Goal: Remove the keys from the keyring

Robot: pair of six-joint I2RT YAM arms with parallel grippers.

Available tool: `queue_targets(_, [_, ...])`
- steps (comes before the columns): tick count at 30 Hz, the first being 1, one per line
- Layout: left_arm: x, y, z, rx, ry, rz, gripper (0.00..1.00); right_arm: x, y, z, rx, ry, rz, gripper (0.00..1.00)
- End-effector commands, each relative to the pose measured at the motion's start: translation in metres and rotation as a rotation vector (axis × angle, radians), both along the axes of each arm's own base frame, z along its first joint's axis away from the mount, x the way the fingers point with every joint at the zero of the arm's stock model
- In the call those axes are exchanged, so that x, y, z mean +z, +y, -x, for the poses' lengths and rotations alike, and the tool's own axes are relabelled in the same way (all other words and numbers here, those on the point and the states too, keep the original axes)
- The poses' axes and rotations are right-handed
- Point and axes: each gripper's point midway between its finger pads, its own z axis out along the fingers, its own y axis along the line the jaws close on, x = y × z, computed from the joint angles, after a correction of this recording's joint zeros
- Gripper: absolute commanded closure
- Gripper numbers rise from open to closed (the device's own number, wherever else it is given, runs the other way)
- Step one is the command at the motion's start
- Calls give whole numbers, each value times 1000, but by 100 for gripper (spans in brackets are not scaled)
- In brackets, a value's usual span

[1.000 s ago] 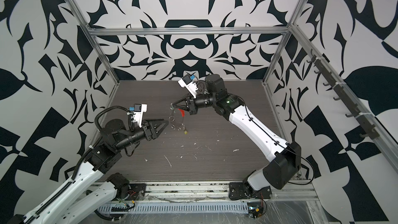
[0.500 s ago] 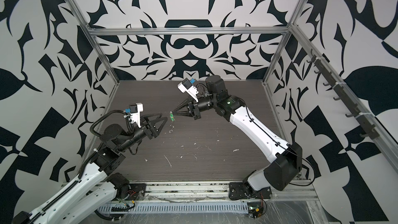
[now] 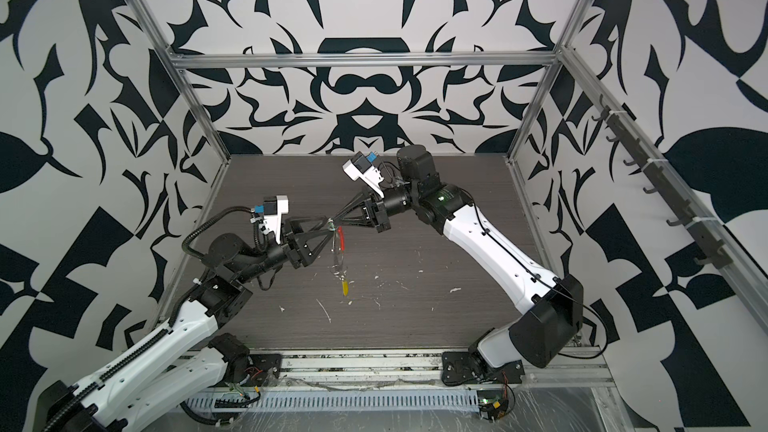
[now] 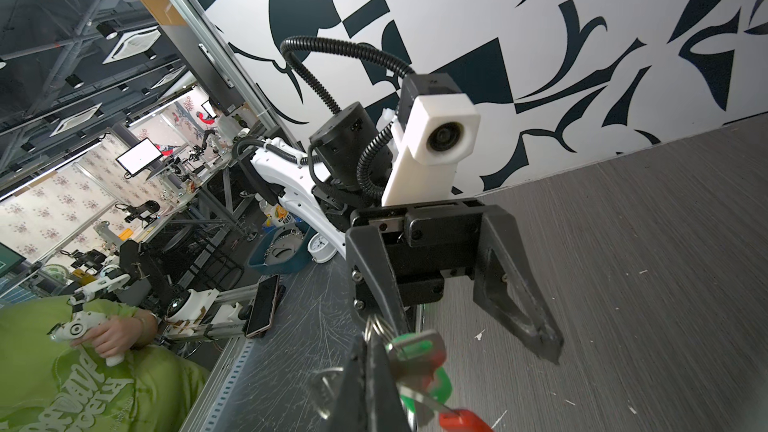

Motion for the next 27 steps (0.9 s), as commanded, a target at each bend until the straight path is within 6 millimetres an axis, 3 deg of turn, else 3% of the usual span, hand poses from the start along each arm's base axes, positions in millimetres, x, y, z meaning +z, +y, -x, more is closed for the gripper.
queue_targets(1, [28, -4, 16, -85, -80, 57, 30, 15, -4, 7, 30, -53, -51, 100])
queue_targets(8, [36, -3, 19, -100, -74, 79, 31, 15, -5, 8, 31, -48, -55, 100])
queue_targets(16, [39, -5, 20, -114, -78, 88, 43, 12, -4, 7, 27, -39, -50, 100])
queue_targets(22, [39, -5, 18, -108, -73, 88, 44, 12, -4, 6, 25, -34, -52, 100])
queue_targets(27, [38, -6, 16, -105, -68, 87, 57, 12, -4, 6, 21, -34, -52, 100])
